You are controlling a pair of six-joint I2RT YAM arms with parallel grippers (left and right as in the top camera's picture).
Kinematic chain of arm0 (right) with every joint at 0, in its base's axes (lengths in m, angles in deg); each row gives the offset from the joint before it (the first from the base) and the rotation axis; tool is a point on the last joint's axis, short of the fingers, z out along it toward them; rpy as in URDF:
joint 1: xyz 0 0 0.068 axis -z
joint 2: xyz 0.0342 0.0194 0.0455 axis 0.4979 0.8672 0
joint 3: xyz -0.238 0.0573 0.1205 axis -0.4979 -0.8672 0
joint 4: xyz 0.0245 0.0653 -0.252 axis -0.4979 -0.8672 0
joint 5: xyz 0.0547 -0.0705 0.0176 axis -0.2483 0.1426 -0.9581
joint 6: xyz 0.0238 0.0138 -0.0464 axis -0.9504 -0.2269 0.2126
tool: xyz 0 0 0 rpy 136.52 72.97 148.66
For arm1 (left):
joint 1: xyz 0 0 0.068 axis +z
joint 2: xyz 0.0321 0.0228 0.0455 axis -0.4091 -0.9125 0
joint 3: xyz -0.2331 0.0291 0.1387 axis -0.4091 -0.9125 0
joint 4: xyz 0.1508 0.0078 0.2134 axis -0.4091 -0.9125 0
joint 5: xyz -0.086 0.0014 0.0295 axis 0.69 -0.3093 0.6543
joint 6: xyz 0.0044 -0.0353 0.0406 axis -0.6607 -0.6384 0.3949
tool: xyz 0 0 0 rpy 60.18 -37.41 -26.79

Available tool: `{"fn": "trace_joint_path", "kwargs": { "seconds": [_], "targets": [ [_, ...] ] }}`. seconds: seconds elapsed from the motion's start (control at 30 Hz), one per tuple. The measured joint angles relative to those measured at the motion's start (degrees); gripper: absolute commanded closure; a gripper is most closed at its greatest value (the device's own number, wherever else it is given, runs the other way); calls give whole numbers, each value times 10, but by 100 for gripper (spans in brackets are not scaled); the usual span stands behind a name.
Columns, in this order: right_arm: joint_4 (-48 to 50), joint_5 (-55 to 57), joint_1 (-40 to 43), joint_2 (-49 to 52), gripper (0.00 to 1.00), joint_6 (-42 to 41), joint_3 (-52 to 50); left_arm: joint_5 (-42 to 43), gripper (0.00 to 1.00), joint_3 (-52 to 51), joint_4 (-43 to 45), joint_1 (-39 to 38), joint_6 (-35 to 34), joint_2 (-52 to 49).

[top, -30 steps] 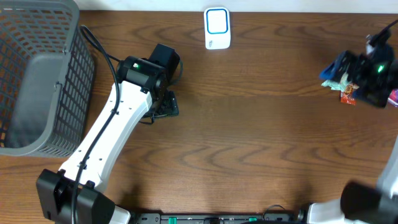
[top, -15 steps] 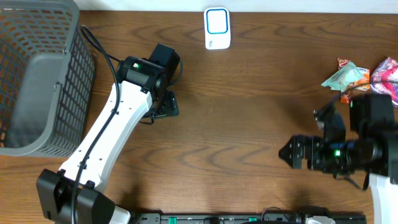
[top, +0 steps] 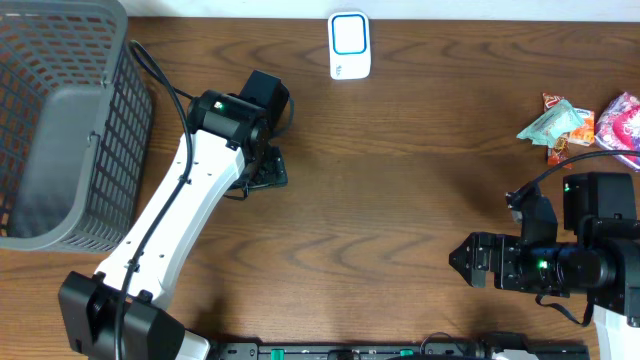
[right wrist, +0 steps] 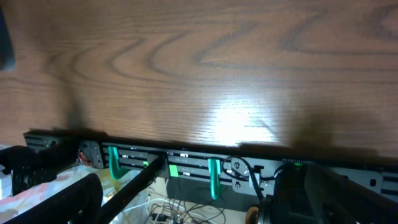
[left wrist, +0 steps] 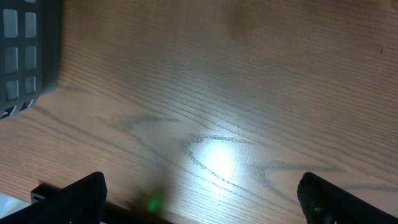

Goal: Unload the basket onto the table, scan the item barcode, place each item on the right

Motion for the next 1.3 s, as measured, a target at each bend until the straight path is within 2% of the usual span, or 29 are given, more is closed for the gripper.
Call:
{"fn": "trace_joint_path", "kwargs": {
  "seconds": [0.33, 0.97, 1.3],
  "targets": [
    [35, 2, 0, -42, 1, 38, -2, 0, 2, 0, 0, 0, 0, 0],
    [98, -36, 0, -297, 1, 107, -6, 0, 2, 0, 0, 0, 0, 0],
    [135, -40, 0, -337, 1, 109, -90, 0, 2, 0, 0, 0, 0, 0]
  ]
}}
